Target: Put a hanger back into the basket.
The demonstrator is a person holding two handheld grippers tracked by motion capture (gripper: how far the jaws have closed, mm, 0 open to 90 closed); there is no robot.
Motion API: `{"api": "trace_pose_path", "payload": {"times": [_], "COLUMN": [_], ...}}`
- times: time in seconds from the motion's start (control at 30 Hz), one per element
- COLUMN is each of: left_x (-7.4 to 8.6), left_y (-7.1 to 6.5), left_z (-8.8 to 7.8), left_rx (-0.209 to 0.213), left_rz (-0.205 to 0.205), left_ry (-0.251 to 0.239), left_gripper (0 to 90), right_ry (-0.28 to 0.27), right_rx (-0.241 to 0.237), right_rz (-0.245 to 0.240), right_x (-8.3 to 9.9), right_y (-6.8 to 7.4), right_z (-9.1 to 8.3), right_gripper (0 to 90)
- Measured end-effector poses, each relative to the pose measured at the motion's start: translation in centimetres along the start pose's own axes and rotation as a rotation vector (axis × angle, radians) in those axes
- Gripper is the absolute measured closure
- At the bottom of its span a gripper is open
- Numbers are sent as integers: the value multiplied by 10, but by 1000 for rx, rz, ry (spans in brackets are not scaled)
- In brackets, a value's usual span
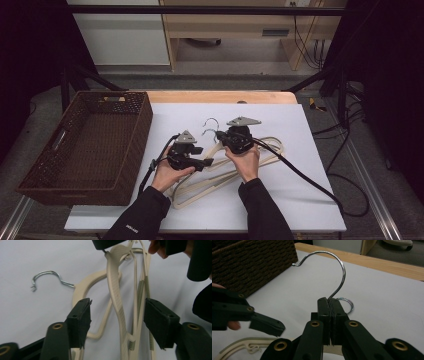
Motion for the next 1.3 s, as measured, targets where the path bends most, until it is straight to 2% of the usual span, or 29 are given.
{"api": "trace_pose_path", "payload": {"times": [0.1,0.3,0.43,0.6,0.77,0.83,0.97,1.1,1.17,1.23,1.3], "left_x": [-2,-5,-5,-7,-7,-7,-7,-11,-14,-18,-21], "left_y": [-3,-7,-8,-14,-25,-32,-45,-55,-56,-57,-57], "left_z": [8,22,24,20,8,2,-9,-25,-34,-42,-52], "left_rx": [11,51,73,104,130,144,116,115,87,51,43], "left_rz": [13,5,-16,-56,-88,-91,-56,-30,-13,10,14], "left_ry": [14,37,36,28,10,-6,-21,-53,-65,-79,-92], "left_gripper": [487,641,774,809,847,860,862,862,862,862,862], "right_ry": [-13,-27,-37,-47,-70,-81,-91,-119,-138,-166,-180], "right_rx": [-3,-28,-37,-53,-84,-92,-113,-108,-93,-65,-50], "right_rz": [-9,-29,-40,-54,-68,-96,-126,-156,-165,-166,-164], "right_x": [0,1,1,1,-2,-2,2,6,10,14,18], "right_y": [1,5,6,7,14,17,27,31,28,21,15], "right_z": [-5,-13,-19,-28,-48,-59,-83,-105,-116,-127,-133], "right_gripper": [893,892,892,890,881,842,756,620,546,434,355]}}
Point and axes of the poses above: each handheld gripper's, and its own axes: z roughly forward along the jaws, x roughly out of its underside, y roughly to its left, the point moved 8 cm from there along z, roughly forward along the jaws, and after that the axes turned 1 degree about y, right-handed, at the moved point
